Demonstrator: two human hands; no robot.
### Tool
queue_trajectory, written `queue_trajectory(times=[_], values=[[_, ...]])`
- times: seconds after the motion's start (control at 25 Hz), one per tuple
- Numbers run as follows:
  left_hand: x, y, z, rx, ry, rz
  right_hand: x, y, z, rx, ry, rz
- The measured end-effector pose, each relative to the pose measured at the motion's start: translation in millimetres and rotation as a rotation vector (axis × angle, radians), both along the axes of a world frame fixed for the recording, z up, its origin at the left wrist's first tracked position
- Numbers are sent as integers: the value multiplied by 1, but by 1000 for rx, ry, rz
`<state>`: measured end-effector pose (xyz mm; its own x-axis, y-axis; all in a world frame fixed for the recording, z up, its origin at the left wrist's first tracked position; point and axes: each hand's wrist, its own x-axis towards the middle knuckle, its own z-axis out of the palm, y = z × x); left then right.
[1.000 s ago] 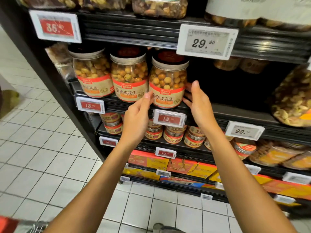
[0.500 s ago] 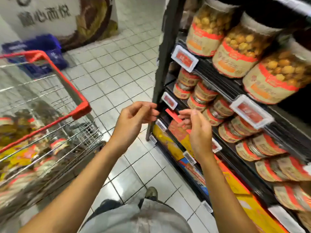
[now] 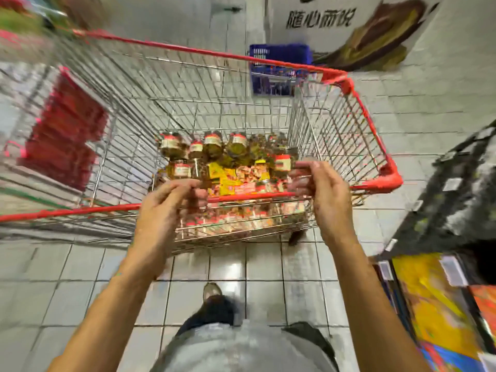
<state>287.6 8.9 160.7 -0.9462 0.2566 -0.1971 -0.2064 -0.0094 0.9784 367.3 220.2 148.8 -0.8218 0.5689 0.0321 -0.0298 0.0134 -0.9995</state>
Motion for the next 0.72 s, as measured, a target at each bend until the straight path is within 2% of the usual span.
queue_trajectory(times=[0.2,0.4,0.56,0.72], values=[[-105,-78,-1,-102,-45,88,-97,-68,-5,-60,-181,67],[-198,-63,-33,-209,-169,-12,-191,-74,-44,10,-376,205],[-254,-36,-102,-440,-256,-117,-275,-57,-115,67,-612,353],[-310,-24,-212,-563,-568,-35,-353,-38,-231,115,-992,404]])
